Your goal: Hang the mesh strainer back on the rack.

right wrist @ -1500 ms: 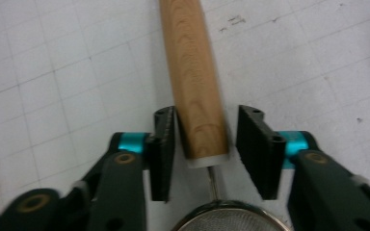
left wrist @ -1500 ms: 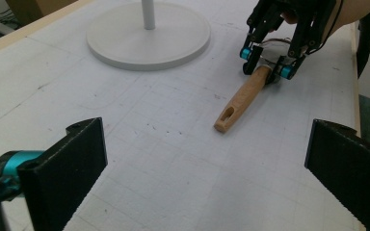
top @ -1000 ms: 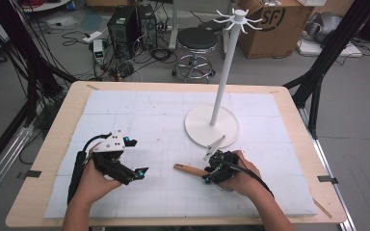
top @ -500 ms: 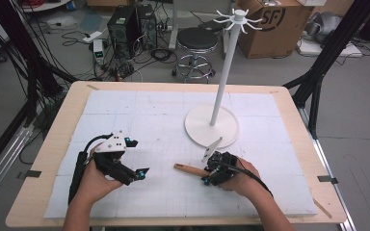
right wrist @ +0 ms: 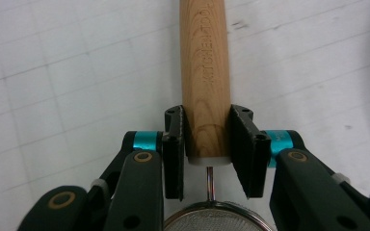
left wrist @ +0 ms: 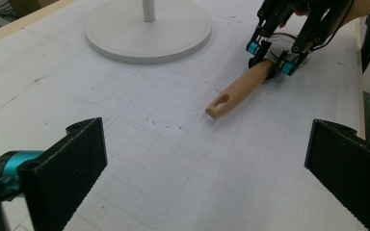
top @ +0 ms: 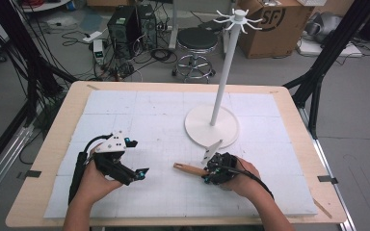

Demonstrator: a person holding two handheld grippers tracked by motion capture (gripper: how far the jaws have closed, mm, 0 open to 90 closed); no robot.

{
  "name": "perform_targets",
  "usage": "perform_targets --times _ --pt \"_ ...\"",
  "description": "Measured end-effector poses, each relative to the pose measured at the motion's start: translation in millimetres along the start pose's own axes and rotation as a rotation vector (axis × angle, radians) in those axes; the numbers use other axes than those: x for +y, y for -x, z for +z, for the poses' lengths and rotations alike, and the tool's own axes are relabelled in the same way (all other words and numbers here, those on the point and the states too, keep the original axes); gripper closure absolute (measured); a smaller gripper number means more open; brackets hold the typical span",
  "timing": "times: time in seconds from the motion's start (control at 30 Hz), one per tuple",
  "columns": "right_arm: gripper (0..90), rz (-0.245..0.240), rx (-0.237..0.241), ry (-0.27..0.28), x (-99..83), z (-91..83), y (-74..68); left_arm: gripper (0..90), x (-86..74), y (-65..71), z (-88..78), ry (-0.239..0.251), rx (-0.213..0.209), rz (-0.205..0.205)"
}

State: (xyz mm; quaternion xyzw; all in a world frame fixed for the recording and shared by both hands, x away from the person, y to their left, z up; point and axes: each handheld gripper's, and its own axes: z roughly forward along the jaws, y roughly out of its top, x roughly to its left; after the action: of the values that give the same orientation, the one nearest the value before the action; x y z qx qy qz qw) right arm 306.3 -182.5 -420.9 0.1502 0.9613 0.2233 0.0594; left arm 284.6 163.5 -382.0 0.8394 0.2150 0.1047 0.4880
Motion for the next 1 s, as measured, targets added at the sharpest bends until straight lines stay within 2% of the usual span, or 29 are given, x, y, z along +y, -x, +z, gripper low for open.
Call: perform_targets --times 0.13,0.23,0.37,0.5,0.67,1.0 --pt "68.6 0.023 -0.021 0.097 -2.1 -13.4 5.1 1.6 0.0 0.1 -0.9 0.005 0.006 -0.003" --pt "68.7 0.052 -0.044 0.2 -5.7 -26.6 9.4 1.7 0.0 0.1 -1.2 0.006 0.007 -0.004" --pt "68.7 0.086 -0.054 0.325 -12.1 -42.7 14.4 1.6 0.1 0.3 -1.3 0.007 0.007 -0.003" --pt "68.7 0.112 -0.06 0.426 -18.0 -55.2 19.8 1.7 0.3 0.1 -1.2 0.006 0.005 0.001" --pt "68.7 0.135 -0.047 0.509 -24.5 -68.6 25.8 1.6 0.3 1.1 -1.5 0.014 0.003 -0.004" --pt "68.6 0.161 -0.06 0.61 -35.0 -97.4 38.8 1.6 0.2 0.6 -1.9 0.016 -0.005 -0.001"
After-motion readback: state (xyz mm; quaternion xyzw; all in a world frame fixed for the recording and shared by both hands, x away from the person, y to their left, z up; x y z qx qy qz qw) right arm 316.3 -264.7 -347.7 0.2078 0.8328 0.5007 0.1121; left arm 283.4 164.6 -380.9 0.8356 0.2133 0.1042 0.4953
